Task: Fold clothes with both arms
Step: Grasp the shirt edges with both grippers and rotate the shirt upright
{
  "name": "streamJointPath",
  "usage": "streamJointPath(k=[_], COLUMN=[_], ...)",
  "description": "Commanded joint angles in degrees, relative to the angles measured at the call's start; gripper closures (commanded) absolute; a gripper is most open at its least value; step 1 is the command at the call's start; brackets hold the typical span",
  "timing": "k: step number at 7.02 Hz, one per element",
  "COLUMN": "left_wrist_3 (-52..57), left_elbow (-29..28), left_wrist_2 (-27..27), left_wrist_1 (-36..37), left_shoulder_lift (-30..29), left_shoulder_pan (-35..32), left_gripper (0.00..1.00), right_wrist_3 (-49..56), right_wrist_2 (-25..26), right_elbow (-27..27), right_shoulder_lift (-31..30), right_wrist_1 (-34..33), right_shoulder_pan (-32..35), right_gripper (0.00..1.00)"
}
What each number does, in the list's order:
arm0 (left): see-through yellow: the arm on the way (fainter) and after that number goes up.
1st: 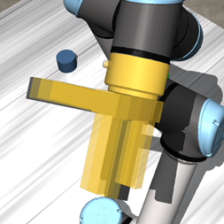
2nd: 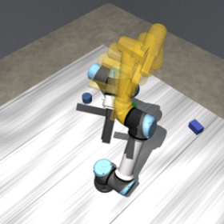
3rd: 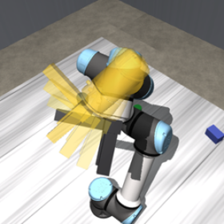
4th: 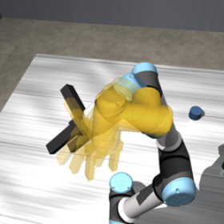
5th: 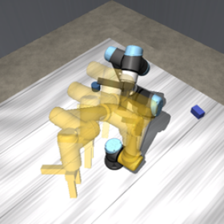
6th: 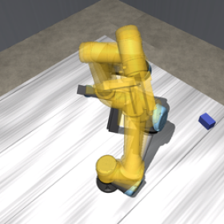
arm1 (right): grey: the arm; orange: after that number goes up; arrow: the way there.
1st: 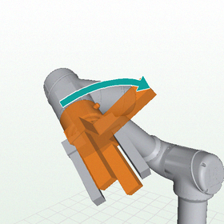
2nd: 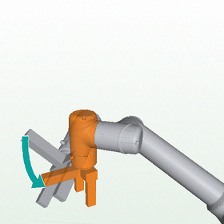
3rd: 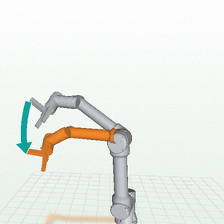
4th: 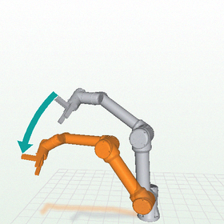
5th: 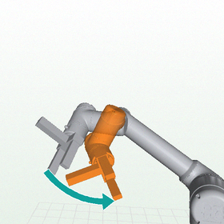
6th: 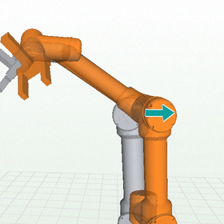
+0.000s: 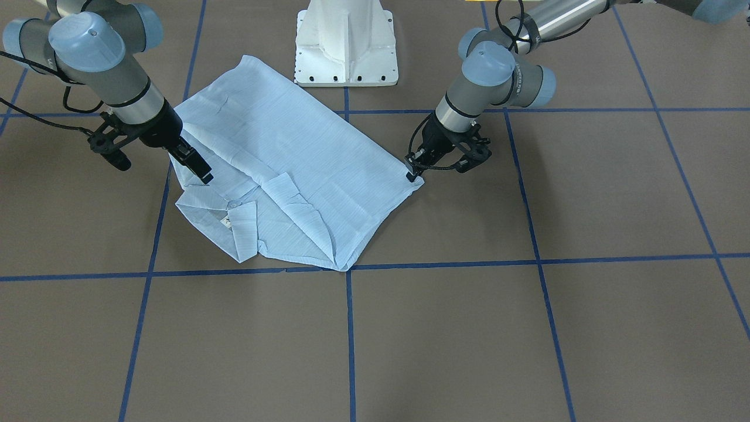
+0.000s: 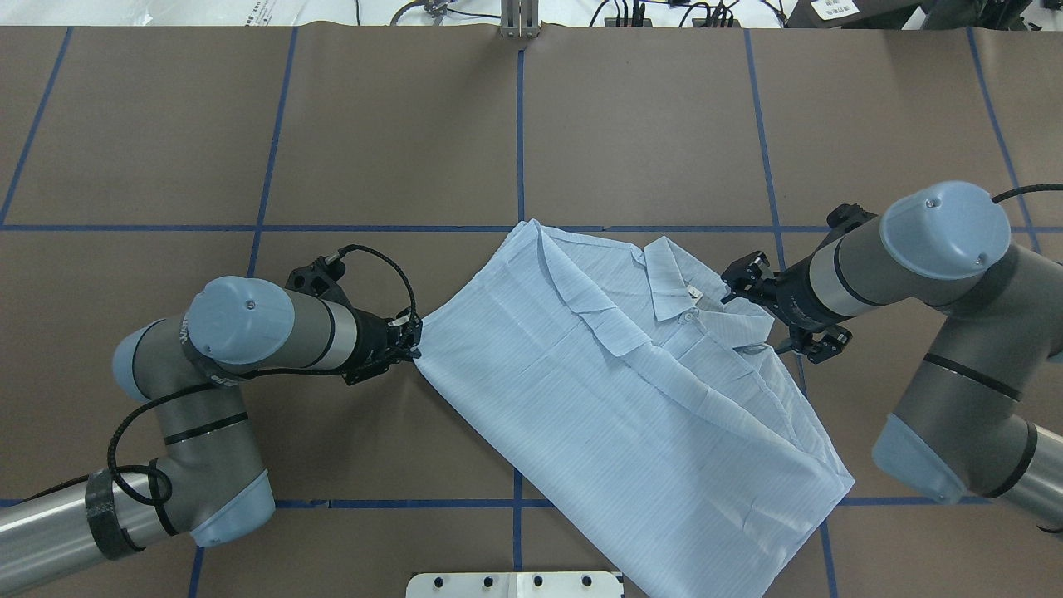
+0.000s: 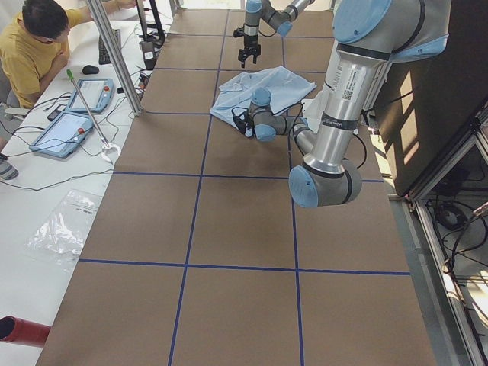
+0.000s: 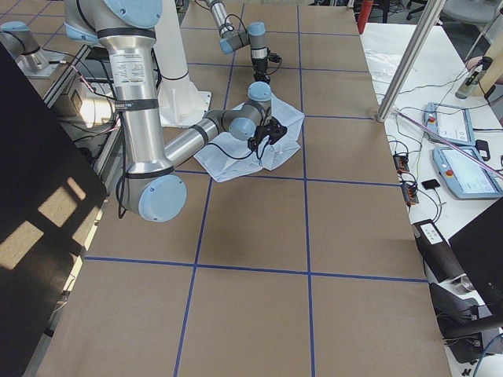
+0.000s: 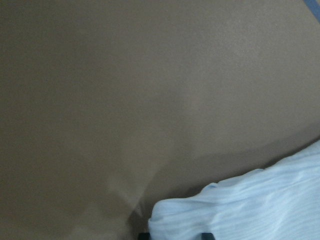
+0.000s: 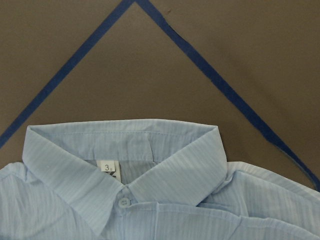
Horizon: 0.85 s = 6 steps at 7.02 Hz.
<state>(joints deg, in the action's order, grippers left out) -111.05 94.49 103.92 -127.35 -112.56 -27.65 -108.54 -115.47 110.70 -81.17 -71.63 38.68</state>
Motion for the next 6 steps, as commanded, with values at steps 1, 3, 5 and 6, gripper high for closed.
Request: streamJointPath(k=[1, 3, 5, 6], left_wrist_3=[7.2, 12.8, 16.4, 18.0], left_elbow=[-2.4, -17.6, -34.2, -38.7], left_wrist_2=[-0.2, -0.2, -0.4, -0.4], left_wrist_1=[0.0, -0.9, -11.4, -13.7], left_shoulder_lift=[-1.9, -14.1, -22.3, -25.0], left_shoulder_pan=[-6.8, -14.7, -18.1, -18.8], left_gripper=[1.0, 1.0, 1.0, 1.0], right_wrist_3=[0.0, 0.0, 0.0, 0.0], right_wrist_2=[0.1, 1.6, 3.0, 4.1], right_elbow=[0.0, 0.7, 0.6, 0.7], right_shoulder_lift=[0.1, 0.3, 2.1, 2.9], right_wrist_1=[0.0, 0.1, 0.2, 0.2], right_shoulder_pan=[0.0, -0.1, -0.5, -1.3], right_gripper=[0.0, 0.0, 0.0, 0.0])
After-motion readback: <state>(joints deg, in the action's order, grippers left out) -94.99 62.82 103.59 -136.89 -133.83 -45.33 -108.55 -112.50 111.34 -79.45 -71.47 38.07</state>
